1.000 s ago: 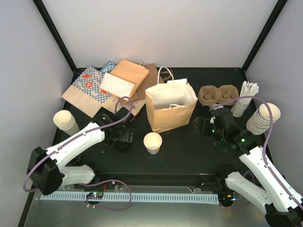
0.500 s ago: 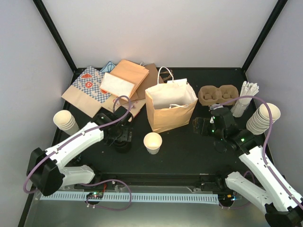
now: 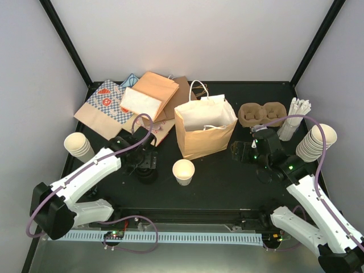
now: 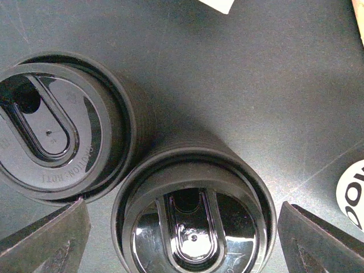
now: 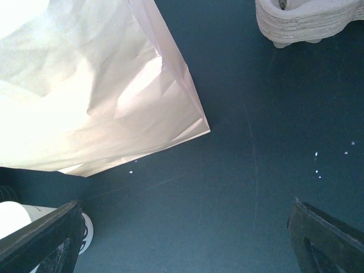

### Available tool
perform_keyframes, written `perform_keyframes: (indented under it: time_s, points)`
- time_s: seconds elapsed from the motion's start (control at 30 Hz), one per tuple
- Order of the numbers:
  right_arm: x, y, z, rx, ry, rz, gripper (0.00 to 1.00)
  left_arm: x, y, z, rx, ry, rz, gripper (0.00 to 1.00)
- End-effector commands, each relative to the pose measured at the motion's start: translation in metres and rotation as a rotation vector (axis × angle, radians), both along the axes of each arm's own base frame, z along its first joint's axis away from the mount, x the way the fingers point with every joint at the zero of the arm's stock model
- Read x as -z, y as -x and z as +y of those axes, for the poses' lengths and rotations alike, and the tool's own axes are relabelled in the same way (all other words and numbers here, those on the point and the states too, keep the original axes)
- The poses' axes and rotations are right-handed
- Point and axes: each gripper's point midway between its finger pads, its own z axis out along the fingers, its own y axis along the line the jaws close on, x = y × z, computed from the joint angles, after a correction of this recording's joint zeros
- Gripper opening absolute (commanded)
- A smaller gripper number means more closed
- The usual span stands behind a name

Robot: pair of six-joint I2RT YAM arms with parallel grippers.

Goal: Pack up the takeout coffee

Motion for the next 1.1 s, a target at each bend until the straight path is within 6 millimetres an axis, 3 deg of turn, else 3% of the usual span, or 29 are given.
perform_keyframes:
  time_s: [0.0,0.5,1.07]
  points:
    - [-0.004,-0.002,0.001,-0.005,-0.006,-0.016,1.0,0.004,-0.001,0.003,-0.006,-0.01,0.021,0.92]
    - [-0.004,-0.002,0.001,-0.004,-0.004,-0.018,1.0,0.013,0.001,-0.008,0.031,0.026,0.068,0.88]
    - [-0.001,-0.002,0.001,-0.005,-0.006,-0.011,1.0,0.012,0.012,0.0,0.015,0.0,0.114,0.83]
